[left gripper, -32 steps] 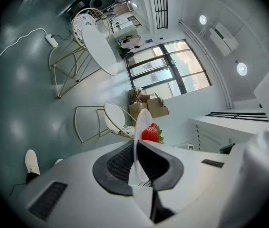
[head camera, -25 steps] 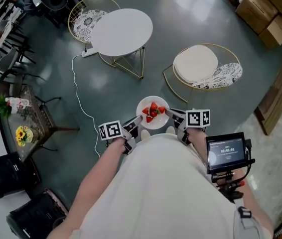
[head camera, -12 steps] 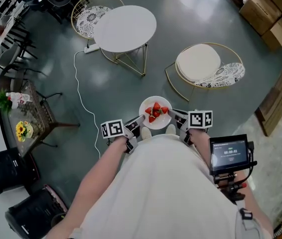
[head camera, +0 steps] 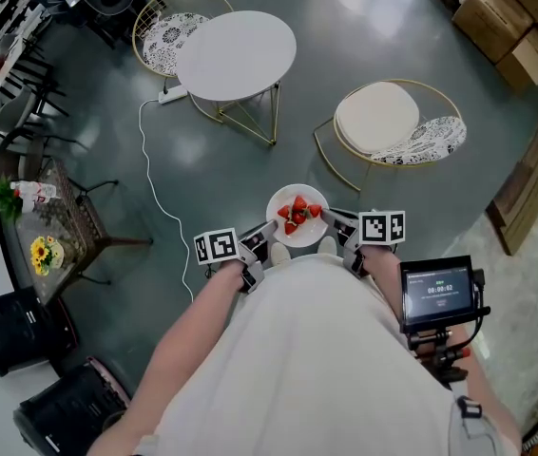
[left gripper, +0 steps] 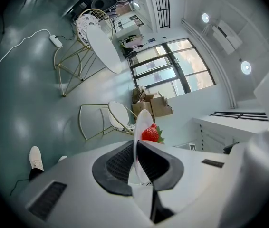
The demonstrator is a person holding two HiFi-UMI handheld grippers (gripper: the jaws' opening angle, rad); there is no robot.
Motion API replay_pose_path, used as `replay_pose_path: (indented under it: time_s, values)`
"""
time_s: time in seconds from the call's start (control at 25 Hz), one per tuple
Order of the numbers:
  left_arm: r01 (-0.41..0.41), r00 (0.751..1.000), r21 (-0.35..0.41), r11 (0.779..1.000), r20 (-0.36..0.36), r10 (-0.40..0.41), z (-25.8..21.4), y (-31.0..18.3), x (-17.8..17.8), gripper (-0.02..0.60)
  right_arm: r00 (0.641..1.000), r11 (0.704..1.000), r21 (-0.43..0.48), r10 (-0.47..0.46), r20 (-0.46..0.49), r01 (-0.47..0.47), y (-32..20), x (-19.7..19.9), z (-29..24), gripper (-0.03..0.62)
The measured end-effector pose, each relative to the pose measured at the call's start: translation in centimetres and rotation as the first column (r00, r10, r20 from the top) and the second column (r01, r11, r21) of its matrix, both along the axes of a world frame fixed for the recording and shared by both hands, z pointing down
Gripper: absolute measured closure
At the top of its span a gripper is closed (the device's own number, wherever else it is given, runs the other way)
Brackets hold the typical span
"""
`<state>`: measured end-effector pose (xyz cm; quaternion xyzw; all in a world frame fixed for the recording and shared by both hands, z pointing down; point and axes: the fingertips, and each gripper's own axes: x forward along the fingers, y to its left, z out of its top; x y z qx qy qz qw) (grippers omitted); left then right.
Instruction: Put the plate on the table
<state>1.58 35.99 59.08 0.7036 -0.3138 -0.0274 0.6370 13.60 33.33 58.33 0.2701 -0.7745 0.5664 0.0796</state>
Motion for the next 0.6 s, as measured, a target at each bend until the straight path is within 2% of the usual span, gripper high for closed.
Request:
replay_pose_path:
  time_s: [0.44,0.6]
  values:
    - [-0.009,1.000,0.006,1.000,-0.004,0.009,-0.09,-0.56,0.19,0.565,1.000,1.000,-0.003,0.010,-0.014,-0.010,-0.37,0.28,-0.01,0.556]
    - [-0.015,1.000,0.004,1.000,0.020,0.015,-0.07,-0.80,0.09,0.565,1.000,1.000,-0.001,0.007,-0.025,-0.007,-0.58,0.14,-0.24,0.556]
